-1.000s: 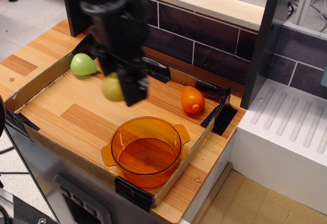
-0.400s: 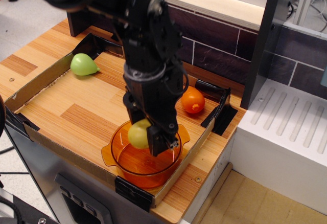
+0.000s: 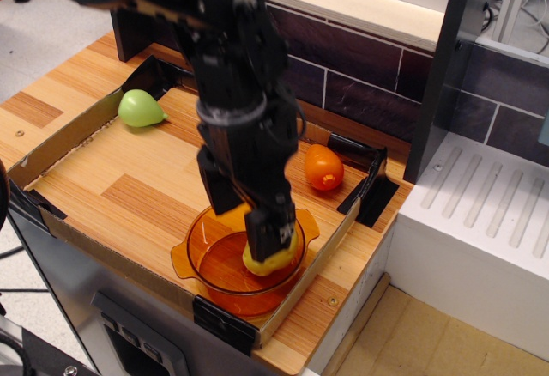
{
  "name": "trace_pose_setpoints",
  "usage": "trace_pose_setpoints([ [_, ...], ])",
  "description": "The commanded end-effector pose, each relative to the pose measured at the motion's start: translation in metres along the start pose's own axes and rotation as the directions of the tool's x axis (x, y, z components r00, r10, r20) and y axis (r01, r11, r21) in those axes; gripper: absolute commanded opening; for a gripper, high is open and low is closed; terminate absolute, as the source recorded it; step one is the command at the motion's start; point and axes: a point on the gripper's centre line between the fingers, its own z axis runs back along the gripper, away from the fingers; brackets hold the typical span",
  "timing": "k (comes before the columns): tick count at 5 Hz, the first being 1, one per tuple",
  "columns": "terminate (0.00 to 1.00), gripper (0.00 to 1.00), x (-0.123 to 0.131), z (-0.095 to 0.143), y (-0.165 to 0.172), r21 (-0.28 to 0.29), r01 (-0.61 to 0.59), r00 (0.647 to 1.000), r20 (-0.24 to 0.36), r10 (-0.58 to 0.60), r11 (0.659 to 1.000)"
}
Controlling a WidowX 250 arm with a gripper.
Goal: Put potato in pot
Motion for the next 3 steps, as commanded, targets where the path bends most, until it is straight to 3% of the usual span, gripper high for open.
trace_pose_setpoints([
  [1,0.00,1.00,0.021,0.062,0.035,0.040,-0.208,0.966,0.164,0.199,0.977],
  [2,0.00,1.00,0.017,0.088,0.066,0.031,-0.331,0.936,0.135,0.324,0.943],
  [3,0.00,1.00,0.017,0.088,0.066,0.031,-0.331,0.936,0.135,0.324,0.943],
])
